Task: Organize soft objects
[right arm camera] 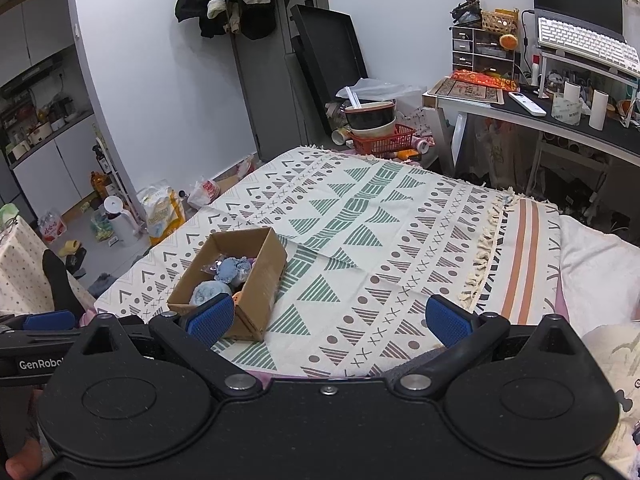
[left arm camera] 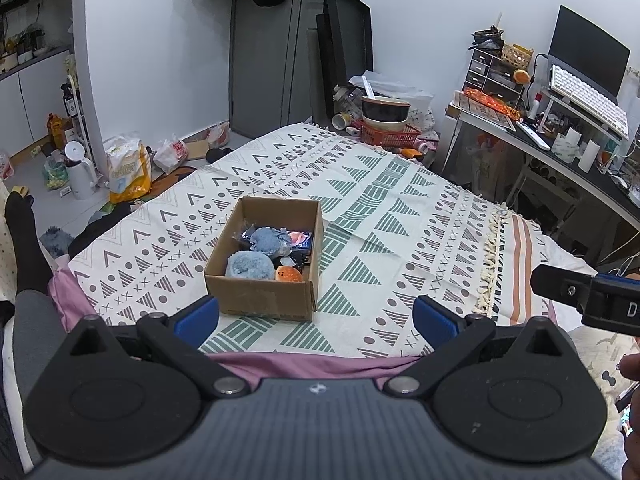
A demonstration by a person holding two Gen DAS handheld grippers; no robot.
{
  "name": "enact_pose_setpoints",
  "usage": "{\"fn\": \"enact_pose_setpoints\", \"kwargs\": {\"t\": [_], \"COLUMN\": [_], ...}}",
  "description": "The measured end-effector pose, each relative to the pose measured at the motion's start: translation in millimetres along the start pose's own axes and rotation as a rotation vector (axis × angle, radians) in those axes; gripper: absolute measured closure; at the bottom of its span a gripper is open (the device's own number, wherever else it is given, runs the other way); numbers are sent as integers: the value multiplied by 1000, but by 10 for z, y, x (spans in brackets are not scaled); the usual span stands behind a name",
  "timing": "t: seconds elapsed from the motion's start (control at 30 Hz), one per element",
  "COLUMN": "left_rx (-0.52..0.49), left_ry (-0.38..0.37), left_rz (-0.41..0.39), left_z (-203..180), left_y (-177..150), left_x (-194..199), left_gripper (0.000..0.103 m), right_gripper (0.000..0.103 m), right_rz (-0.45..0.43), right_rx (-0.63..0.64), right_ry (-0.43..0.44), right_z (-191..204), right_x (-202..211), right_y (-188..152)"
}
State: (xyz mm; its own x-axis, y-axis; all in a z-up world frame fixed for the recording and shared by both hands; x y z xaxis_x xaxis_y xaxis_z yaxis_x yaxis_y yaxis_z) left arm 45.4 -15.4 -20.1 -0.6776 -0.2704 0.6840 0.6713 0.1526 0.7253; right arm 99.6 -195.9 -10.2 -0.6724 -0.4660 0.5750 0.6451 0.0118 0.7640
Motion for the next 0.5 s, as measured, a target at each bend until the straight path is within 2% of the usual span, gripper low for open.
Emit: {"fn": "enact_pose_setpoints", "kwargs": {"t": [0.5], "left_rx": [4], "left_ry": [-16], "left_rz": [-11], "left_z": [-7], "left_y": [-4], "left_x": [8], "left_gripper": [1], "right_gripper": [0], "right_rz": [17], "right_rx": [-6], "right_ry": [1], "right_z": [-3], "right_x": [-44], "right_y": [-47]}}
Point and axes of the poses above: each gripper's, at about its wrist camera, not at the fingertips, and x roughly against the way its jaws point, z to its left, y to its top, the point moved 10 cm from there along -x, roughly the way its jaws point, and after that the axes turned 14 degrees about y, right-handed, at the moved point
